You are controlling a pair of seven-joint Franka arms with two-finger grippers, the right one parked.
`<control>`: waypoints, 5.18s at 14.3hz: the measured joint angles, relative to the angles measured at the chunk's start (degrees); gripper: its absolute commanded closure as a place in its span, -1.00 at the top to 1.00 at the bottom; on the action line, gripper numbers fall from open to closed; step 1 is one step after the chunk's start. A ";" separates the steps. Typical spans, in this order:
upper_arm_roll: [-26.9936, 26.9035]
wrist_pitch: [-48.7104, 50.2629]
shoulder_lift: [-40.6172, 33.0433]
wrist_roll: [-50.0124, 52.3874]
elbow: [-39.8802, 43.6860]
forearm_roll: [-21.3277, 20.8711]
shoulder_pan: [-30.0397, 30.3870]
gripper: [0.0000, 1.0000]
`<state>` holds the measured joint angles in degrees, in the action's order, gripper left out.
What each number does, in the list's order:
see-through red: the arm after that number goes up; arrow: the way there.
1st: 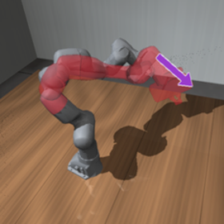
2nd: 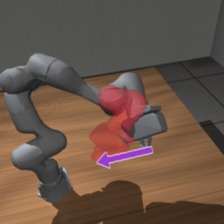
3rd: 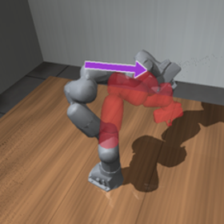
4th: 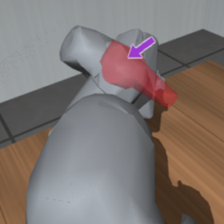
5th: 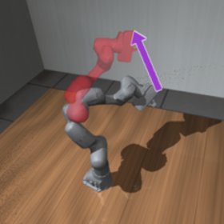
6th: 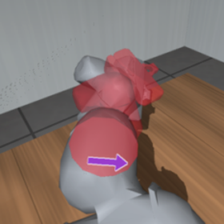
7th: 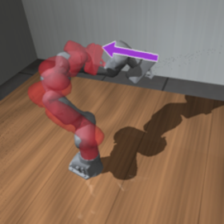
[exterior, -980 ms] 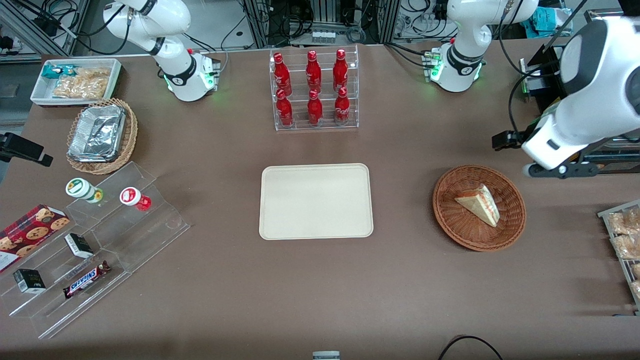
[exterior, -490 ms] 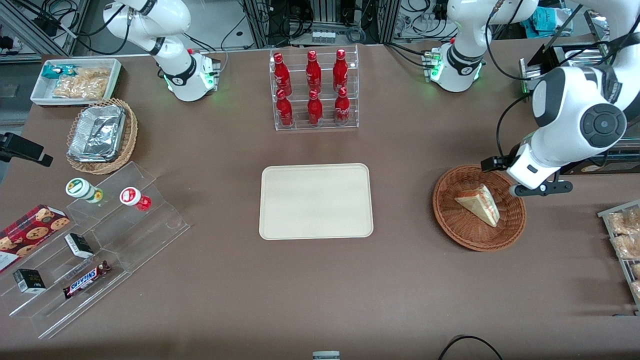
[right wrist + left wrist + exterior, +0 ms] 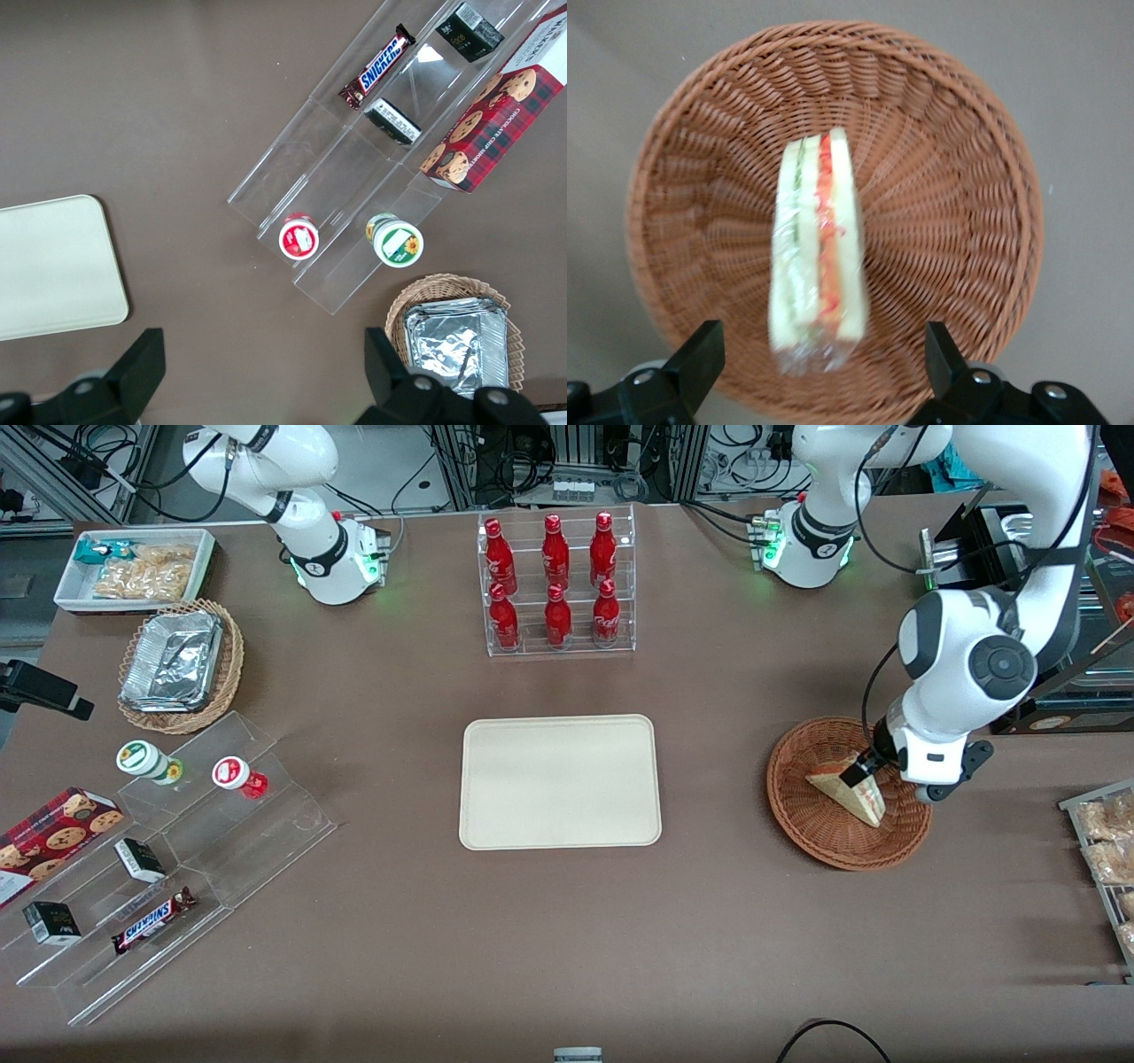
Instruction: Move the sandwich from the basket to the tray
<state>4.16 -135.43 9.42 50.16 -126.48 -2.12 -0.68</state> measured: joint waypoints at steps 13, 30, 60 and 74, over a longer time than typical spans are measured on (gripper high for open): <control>-0.17 -3.60 4.87 12.45 -1.91 0.00 0.16 -0.92; 1.79 20.82 12.15 -3.15 23.91 1.45 -26.54 -0.95; -2.05 34.48 31.69 9.39 58.19 4.26 -41.23 1.00; -3.01 36.51 5.79 -14.17 30.26 4.30 -21.97 1.00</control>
<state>1.14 -98.91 15.21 36.00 -96.21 2.18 -22.65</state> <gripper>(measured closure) 0.000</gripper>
